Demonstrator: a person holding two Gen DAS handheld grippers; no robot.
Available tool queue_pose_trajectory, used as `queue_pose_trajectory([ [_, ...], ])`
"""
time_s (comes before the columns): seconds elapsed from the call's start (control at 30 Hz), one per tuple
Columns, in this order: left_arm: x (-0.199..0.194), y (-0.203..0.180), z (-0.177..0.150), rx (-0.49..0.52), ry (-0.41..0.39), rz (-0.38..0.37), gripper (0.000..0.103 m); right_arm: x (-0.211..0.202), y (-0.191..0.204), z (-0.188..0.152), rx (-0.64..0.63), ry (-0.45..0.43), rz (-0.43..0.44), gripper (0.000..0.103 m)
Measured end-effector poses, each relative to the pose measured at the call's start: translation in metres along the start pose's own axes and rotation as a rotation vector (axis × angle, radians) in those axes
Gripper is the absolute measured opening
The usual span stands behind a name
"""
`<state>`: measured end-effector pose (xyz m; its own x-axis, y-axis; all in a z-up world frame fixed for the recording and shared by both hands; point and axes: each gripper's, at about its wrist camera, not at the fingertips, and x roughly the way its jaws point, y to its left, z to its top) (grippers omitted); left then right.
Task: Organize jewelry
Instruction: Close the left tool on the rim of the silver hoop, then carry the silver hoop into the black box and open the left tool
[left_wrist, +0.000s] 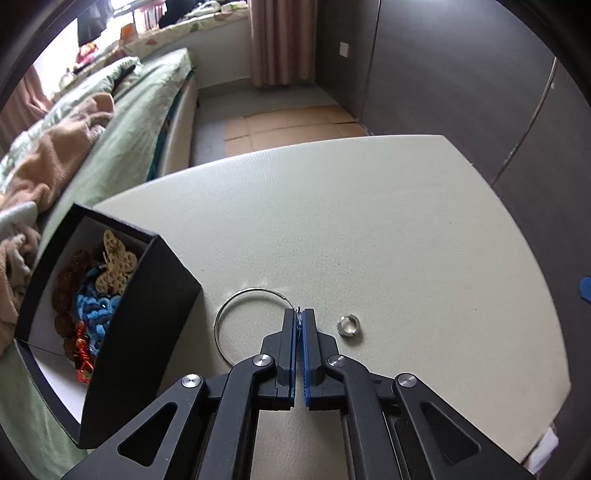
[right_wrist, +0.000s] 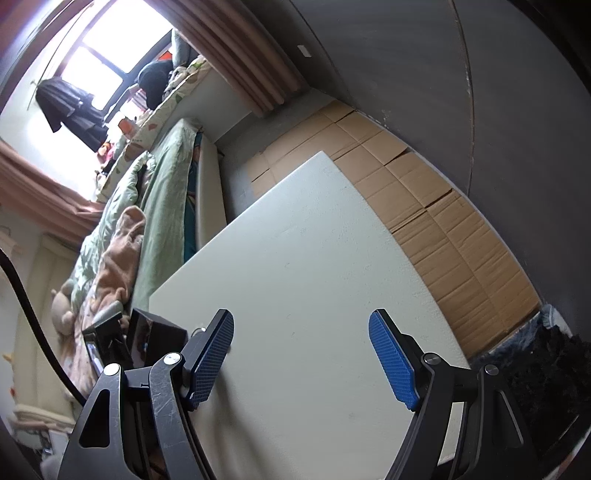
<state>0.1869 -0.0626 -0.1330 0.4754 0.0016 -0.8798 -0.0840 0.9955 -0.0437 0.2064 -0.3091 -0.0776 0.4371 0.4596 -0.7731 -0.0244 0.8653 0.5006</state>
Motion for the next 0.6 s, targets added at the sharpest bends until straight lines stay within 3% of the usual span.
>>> queue_pose_trajectory([
  [0.47,-0.056,0.024,0.008,-0.078,-0.101,-0.129,0.002,0.019,0.023,-0.010,-0.068,0.049,0.013,0.077],
  [0.6,-0.074,0.037,0.011,-0.103,-0.138,-0.153,0.002,0.029,0.033,-0.014,-0.100,0.081,0.019,0.067],
])
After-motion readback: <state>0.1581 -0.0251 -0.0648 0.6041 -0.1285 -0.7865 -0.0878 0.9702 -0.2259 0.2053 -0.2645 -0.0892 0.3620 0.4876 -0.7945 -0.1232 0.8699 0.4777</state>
